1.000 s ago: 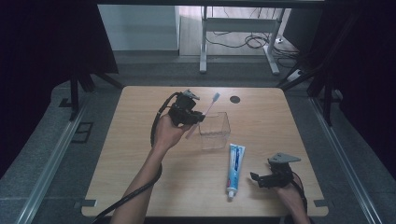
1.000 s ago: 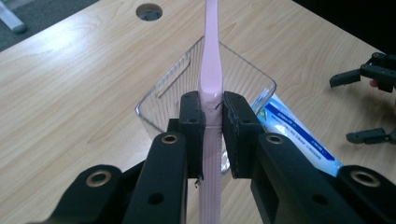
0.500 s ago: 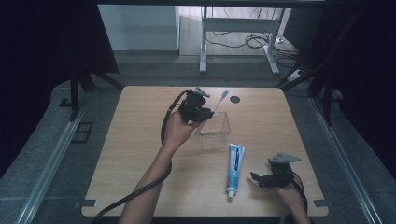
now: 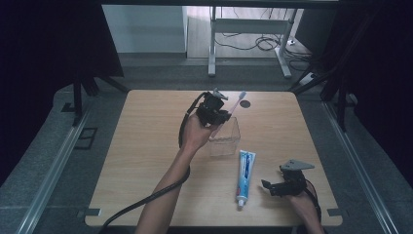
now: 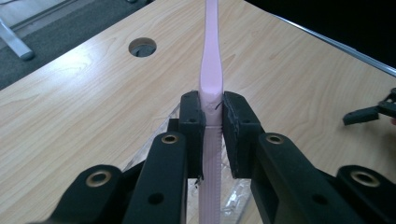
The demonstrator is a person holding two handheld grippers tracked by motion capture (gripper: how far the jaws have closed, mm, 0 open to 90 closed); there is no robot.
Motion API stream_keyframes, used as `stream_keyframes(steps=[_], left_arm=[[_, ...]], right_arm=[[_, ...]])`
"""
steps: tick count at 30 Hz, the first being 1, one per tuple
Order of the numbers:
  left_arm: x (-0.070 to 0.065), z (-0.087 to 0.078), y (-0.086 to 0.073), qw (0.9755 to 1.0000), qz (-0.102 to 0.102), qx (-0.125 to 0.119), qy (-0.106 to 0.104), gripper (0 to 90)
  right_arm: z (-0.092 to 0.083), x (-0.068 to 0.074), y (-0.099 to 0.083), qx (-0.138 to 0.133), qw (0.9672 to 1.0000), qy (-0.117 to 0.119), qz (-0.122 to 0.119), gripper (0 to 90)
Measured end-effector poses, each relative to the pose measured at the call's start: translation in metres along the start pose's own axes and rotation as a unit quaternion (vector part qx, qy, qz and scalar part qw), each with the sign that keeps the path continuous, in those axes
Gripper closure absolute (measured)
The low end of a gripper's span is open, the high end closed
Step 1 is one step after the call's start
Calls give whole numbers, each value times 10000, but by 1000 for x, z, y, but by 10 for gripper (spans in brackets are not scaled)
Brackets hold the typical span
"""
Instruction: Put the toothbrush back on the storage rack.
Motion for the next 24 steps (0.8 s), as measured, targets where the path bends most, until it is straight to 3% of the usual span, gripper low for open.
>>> stream_keyframes(steps=[6,24], left_arm=[[4,9,-6,9999,-81,23,61,787],[-3,30,-15,9999,-78,100,87,787]], right_arm=[[0,0,0,5,10000,7,-2,16],[1,0,0,25,10000,27,-19,23]])
Point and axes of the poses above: each handheld gripper's, and its own axes: z roughly forward along the jaws, y roughly out of its top, x roughly to its left, the point moved 3 cm from there along z, roughly forward along the jaws, and after that the axes turned 8 degrees about z, right-handed, at the moved point
